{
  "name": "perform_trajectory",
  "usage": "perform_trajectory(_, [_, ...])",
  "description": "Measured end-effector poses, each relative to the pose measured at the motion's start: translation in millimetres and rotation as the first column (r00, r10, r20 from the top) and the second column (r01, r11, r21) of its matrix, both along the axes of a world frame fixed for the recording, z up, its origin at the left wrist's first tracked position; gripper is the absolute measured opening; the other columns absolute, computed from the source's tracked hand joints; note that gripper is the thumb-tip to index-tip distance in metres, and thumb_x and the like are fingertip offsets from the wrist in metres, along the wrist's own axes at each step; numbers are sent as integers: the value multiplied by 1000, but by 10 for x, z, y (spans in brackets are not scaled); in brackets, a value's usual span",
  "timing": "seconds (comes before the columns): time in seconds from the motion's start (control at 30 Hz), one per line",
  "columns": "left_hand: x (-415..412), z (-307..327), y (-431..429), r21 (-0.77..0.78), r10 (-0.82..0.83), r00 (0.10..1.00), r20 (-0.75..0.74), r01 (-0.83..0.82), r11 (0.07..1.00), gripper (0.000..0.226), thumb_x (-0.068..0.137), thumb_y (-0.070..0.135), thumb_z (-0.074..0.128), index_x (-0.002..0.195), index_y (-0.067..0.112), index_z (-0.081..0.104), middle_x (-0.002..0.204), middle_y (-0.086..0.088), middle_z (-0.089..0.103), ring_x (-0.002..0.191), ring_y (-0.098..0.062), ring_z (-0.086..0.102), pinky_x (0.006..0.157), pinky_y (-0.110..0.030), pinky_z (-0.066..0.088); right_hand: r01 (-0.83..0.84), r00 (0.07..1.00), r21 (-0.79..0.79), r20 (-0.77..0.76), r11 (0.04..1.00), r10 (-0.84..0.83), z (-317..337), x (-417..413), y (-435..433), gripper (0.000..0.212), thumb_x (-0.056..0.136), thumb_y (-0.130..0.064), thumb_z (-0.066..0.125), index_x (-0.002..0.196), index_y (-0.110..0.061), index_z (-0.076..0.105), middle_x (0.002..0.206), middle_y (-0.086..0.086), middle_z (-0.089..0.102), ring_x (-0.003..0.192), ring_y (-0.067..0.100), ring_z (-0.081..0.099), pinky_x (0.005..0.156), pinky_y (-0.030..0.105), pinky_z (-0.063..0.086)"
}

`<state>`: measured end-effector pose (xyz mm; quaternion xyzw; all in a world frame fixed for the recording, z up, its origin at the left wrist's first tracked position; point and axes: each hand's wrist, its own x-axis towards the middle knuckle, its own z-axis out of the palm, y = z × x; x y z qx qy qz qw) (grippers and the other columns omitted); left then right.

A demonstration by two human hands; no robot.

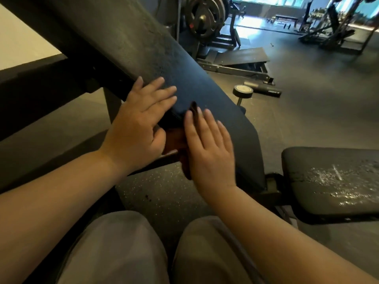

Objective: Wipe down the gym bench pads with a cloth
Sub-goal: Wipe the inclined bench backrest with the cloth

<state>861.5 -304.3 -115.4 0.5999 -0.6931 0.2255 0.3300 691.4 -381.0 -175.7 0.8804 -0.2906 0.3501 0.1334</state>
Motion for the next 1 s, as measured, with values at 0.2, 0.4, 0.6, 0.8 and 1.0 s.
perform_trajectory(0.2, [-75, 73, -126, 26, 59, 994, 95, -62, 998, 53, 77, 13, 47, 126, 3, 65, 133, -11, 63, 129, -27, 53, 118, -51, 24, -109, 993, 118, 57, 987, 103, 93, -83, -71, 75, 95, -27, 67, 154, -1, 30, 156, 13, 40, 146, 27, 34, 120, 42, 29])
perform_trajectory(0.4, [-122, 22, -129, 14, 65, 994, 83, -67, 998, 53, 75, 13, 47, 123, 2, 67, 131, -11, 64, 130, -30, 52, 118, -53, 23, 32, 997, 231, -74, 972, -15, -589, -1181, -266, 83, 85, -17, 76, 154, -7, 29, 158, 12, 35, 147, 26, 33, 116, 50, 36])
perform_trajectory(0.6, [-480, -49, -213, 148, 69, 984, 164, -94, 985, 55, 78, 22, 45, 126, 3, 64, 132, -14, 63, 132, -31, 50, 119, -52, 21, -28, 999, 239, 31, 971, 21, -151, -499, -140, 75, 93, -30, 65, 154, -5, 29, 159, 15, 34, 148, 27, 31, 123, 43, 24])
perform_trajectory(0.8, [-596, -61, -370, 227, 62, 985, 163, -98, 969, 58, 73, 24, 44, 123, 5, 67, 130, -11, 65, 130, -28, 52, 114, -47, 25, -114, 977, 259, -145, 959, 156, -280, -930, -352, 88, 91, -27, 70, 158, -9, 15, 164, 13, 21, 152, 27, 20, 123, 45, 25])
perform_trajectory(1.0, [-633, -47, -341, 227, 67, 979, 191, -110, 968, 58, 73, 25, 46, 123, 5, 67, 132, -9, 64, 131, -27, 50, 115, -45, 24, 1, 982, 168, -189, 986, 31, -625, -1411, -363, 73, 94, -17, 62, 154, 2, 24, 159, 23, 29, 148, 34, 29, 120, 47, 30])
